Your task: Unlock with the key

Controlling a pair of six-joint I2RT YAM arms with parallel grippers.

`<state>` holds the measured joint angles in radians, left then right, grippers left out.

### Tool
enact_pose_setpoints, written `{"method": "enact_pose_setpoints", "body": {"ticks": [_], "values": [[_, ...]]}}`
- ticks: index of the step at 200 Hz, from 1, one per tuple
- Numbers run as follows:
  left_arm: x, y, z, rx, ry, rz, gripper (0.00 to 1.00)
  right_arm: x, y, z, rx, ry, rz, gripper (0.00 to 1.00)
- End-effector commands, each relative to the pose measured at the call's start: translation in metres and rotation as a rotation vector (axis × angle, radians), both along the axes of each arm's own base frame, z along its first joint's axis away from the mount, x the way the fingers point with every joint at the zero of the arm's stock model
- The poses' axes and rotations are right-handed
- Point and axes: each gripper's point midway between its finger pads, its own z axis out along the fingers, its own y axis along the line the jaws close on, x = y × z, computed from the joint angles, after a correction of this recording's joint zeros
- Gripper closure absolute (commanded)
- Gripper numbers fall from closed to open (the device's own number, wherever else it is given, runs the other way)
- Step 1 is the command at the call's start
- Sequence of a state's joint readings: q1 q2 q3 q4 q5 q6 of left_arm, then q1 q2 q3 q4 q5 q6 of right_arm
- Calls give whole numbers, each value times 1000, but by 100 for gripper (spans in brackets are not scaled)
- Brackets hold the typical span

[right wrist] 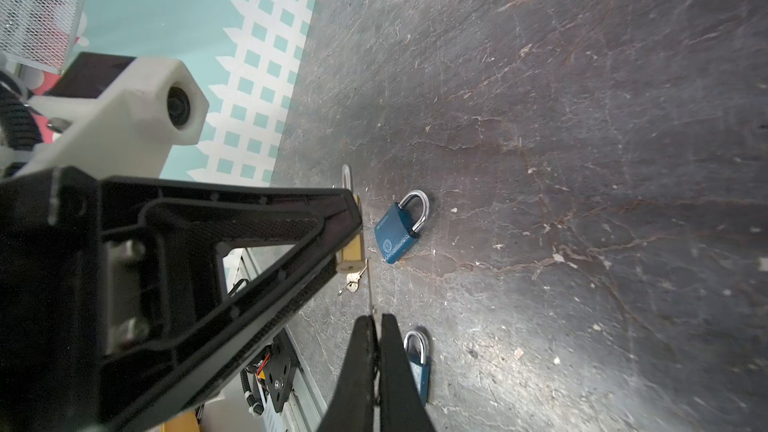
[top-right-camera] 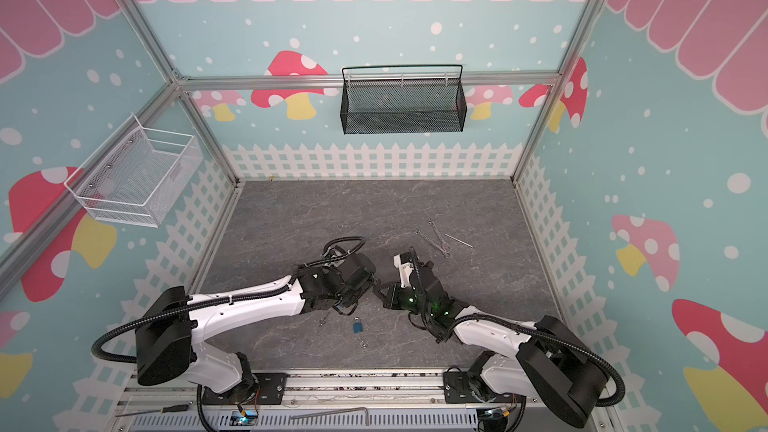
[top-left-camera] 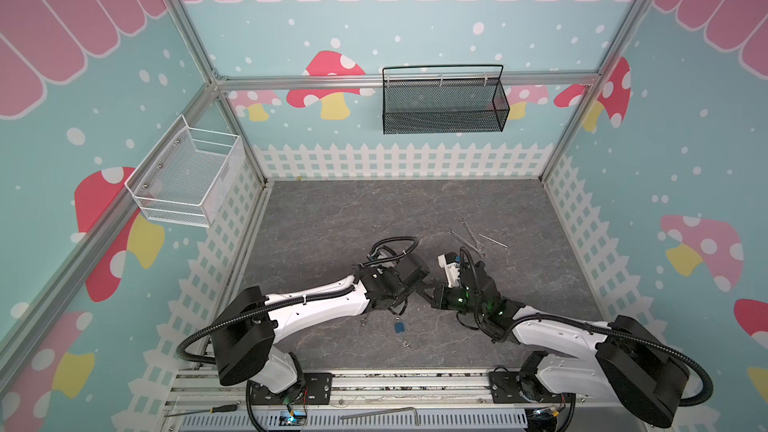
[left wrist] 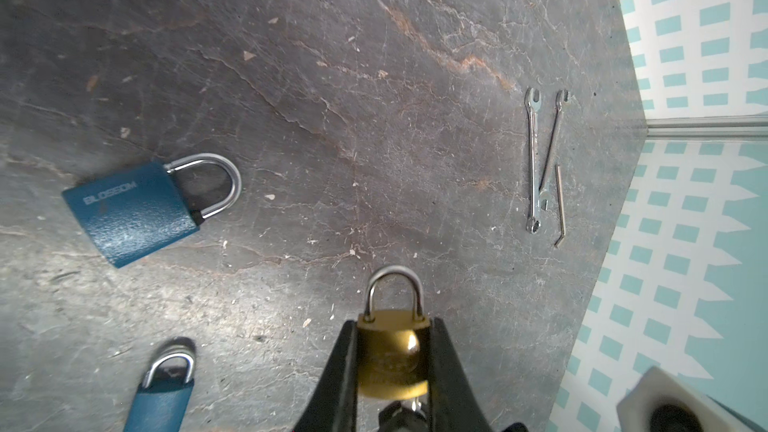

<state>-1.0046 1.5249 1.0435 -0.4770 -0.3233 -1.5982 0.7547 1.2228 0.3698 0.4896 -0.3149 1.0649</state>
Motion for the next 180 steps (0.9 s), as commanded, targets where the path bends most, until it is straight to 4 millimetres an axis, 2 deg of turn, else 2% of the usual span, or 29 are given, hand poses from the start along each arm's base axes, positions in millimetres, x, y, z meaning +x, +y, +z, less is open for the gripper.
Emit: {"method": "enact_pose_setpoints", "body": {"ticks": [1,75,144,180], "values": [[3,8,9,-11,-32,43,100,1,12,15,57,-13,31,100],[4,10,6,-6,-22,48,100,2,17,20,60,-29,45,100],[2,10,9,-13,-25,37,100,10,15,8,-1,-2,8,100],[1,5,12,-29,-20,22,100,13,18,14,10,-12,7,100]]}}
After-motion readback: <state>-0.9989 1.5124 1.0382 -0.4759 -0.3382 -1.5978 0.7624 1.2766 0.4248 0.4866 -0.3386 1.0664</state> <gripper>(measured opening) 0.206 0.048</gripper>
